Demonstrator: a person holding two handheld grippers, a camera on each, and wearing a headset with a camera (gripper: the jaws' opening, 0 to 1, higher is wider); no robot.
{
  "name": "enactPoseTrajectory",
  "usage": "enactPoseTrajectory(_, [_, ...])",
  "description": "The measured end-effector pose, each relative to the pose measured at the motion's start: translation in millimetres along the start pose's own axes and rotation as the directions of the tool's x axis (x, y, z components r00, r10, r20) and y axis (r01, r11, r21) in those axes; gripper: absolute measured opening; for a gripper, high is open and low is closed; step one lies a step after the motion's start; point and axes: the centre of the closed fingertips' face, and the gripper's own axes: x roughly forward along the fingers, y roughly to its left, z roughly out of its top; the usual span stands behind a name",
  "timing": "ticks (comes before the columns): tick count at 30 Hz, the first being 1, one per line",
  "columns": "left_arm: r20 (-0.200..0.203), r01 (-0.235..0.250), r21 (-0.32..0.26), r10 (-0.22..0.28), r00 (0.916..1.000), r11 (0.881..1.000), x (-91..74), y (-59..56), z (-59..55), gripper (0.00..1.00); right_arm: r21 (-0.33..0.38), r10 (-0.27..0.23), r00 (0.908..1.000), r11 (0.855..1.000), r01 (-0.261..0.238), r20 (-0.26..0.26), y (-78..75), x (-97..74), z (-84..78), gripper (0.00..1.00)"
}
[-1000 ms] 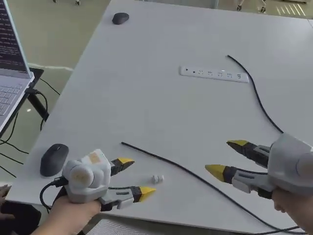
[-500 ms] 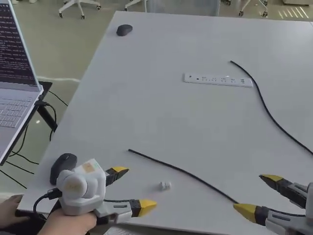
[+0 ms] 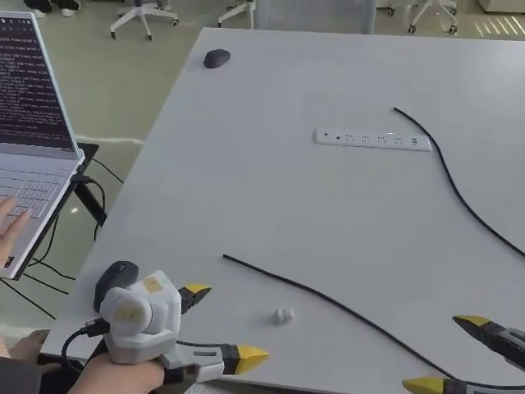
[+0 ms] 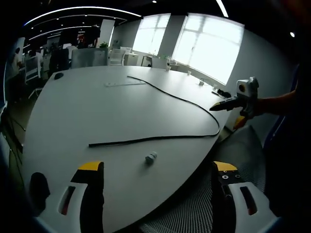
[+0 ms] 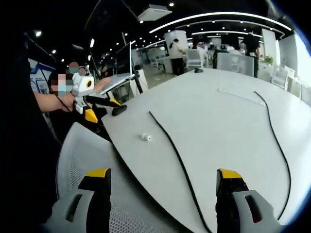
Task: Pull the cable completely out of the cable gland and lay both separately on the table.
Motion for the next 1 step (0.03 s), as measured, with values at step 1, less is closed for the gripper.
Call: enactPoseTrajectory(1, [-0.005, -0.004, 0.004, 0.004, 1.0000, 1.000, -0.6, 1.1, -1.4, 0.92, -0.002, 0.003, 1.0000, 1.000, -0.003, -0.004, -0.5, -0.2, -1.5, 0.91])
